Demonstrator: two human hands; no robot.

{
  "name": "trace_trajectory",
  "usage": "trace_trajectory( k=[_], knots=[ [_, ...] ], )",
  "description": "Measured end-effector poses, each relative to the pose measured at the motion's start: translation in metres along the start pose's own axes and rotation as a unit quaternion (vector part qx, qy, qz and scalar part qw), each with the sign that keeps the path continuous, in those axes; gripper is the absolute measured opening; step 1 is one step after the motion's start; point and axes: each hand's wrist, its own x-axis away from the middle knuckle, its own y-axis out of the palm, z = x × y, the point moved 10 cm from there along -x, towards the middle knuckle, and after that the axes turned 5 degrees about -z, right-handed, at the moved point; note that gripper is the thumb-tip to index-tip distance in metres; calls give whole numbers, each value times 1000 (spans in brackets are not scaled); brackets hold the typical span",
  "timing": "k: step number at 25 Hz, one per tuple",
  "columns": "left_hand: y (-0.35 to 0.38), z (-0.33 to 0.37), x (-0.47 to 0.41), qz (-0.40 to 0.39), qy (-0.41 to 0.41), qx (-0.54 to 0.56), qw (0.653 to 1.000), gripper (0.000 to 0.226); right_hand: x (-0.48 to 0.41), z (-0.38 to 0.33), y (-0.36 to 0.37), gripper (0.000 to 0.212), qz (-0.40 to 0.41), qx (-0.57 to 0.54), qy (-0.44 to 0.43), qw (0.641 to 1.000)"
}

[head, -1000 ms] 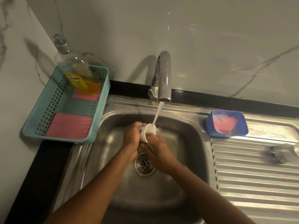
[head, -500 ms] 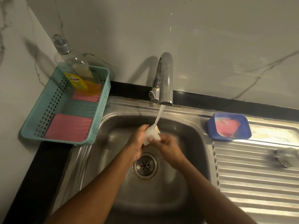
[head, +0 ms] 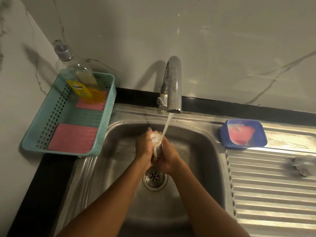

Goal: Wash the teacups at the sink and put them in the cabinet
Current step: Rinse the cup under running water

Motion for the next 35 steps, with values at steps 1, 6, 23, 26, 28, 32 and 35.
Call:
trace_trajectory(
  k=[1, 6, 23, 26, 28, 32, 35],
  knots=[
    [-2, -15, 2, -14, -75, 34, 997, 35, 2, -6, -5, 47, 9, 38, -26, 999],
    [-9, -47, 10, -66, -183, 75, 978, 34, 15, -38, 2, 26, 50, 604, -224, 763],
    [-11, -49, 2, -66, -148, 40, 986, 38, 6, -45, 9, 40, 128, 830, -211, 501],
    [5, -54, 4, -118, -191, 102, 969, 28, 22, -60, 2, 40, 43, 766, -132, 627],
    [20, -42, 8, -181, -173, 92, 964, 18, 46, -65, 22, 32, -21, 750, -129, 648],
    [48, -16, 22, -291, -96, 45, 951, 36, 78, -63, 58, 17, -128, 705, -176, 675],
    [53, -16, 24, -227, -118, 21, 967, 23, 61, -65, 24, 46, -68, 372, -155, 913]
  ],
)
